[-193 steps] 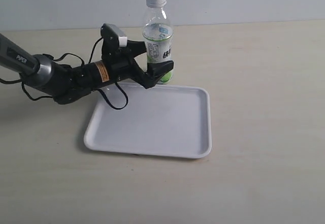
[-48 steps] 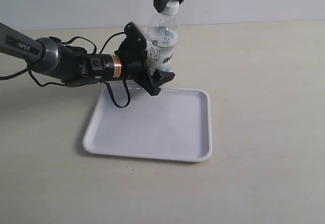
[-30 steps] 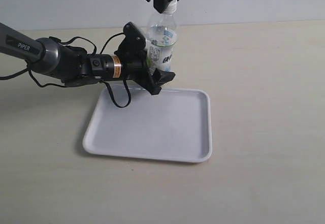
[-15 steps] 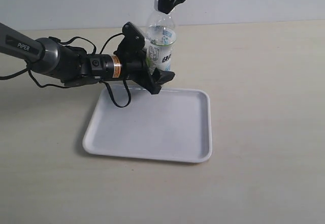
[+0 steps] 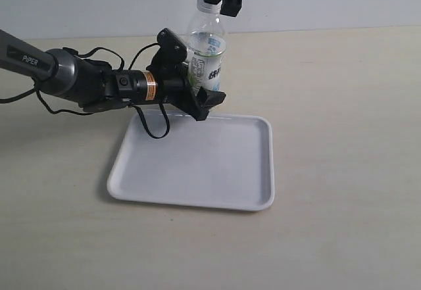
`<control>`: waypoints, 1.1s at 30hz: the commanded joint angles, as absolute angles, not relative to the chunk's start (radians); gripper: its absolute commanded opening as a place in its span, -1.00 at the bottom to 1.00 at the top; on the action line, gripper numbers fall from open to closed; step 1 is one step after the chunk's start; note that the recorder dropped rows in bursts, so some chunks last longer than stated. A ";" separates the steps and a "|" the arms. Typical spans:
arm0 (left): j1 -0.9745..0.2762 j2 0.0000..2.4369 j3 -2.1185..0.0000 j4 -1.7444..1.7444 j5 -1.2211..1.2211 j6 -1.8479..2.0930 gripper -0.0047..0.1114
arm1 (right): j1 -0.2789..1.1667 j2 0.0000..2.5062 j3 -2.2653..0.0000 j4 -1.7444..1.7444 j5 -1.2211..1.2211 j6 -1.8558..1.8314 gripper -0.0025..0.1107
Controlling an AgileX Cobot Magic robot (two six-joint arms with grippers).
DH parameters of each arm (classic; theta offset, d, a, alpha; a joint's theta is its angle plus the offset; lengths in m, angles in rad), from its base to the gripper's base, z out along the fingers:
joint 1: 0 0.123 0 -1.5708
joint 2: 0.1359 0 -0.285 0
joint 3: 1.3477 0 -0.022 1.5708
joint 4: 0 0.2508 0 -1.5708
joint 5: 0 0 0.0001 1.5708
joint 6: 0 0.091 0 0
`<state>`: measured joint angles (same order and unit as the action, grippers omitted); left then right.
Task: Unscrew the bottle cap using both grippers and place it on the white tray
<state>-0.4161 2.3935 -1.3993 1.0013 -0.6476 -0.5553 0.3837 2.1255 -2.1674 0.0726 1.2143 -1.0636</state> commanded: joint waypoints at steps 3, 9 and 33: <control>-0.419 2.386 -1.398 1.018 -0.623 -0.518 -0.92 | 0.385 2.110 -2.170 0.069 1.221 -0.944 -0.34; -0.419 2.386 -1.398 1.013 -0.623 -0.461 -0.92 | 0.385 2.055 -2.170 0.065 1.221 -0.567 0.32; -0.419 2.386 -1.398 0.984 -0.621 -0.422 -0.92 | 0.385 2.100 -2.170 0.000 1.221 -0.103 0.09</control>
<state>-0.4161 2.3912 -1.3993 0.9905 -0.6476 -0.4338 0.3837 2.0977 -2.1674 0.0055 1.2231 -0.1085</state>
